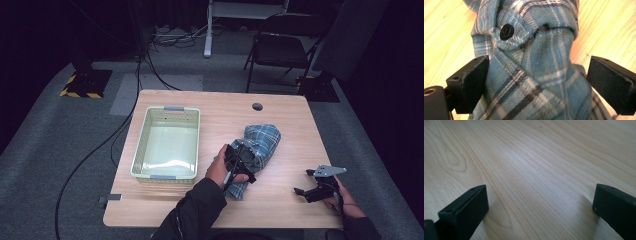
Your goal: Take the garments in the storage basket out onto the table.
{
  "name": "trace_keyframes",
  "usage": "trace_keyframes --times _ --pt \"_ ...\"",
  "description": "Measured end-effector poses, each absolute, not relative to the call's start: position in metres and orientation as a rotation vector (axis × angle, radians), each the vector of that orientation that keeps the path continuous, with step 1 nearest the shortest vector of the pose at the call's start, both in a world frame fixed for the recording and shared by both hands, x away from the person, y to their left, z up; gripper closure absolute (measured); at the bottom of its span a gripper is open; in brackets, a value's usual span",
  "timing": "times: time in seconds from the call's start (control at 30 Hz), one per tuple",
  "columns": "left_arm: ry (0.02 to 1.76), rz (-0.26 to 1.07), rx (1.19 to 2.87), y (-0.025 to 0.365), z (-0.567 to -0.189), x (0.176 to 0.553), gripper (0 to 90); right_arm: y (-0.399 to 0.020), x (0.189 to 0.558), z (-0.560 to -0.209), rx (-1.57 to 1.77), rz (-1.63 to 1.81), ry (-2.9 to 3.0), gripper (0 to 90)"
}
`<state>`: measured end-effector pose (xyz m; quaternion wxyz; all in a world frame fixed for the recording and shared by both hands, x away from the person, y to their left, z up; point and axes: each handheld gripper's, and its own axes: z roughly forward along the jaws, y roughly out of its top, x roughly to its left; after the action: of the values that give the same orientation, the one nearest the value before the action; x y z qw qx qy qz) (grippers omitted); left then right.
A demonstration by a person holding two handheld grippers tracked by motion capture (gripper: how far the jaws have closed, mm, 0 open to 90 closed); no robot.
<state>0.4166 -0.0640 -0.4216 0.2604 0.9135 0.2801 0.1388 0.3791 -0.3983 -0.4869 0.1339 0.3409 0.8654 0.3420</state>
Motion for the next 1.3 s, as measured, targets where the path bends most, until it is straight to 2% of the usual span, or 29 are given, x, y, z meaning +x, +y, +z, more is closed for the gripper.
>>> trace_keyframes --times 0.53,1.3 --pt "0.682 0.417 2.450 -0.037 -0.409 0.391 4.5 -0.398 0.379 -0.487 0.988 0.991 2.509 0.3" --pt "0.578 0.449 2.508 -0.008 -0.418 0.365 3.6 -0.398 0.379 -0.487 0.988 0.991 2.509 0.3"
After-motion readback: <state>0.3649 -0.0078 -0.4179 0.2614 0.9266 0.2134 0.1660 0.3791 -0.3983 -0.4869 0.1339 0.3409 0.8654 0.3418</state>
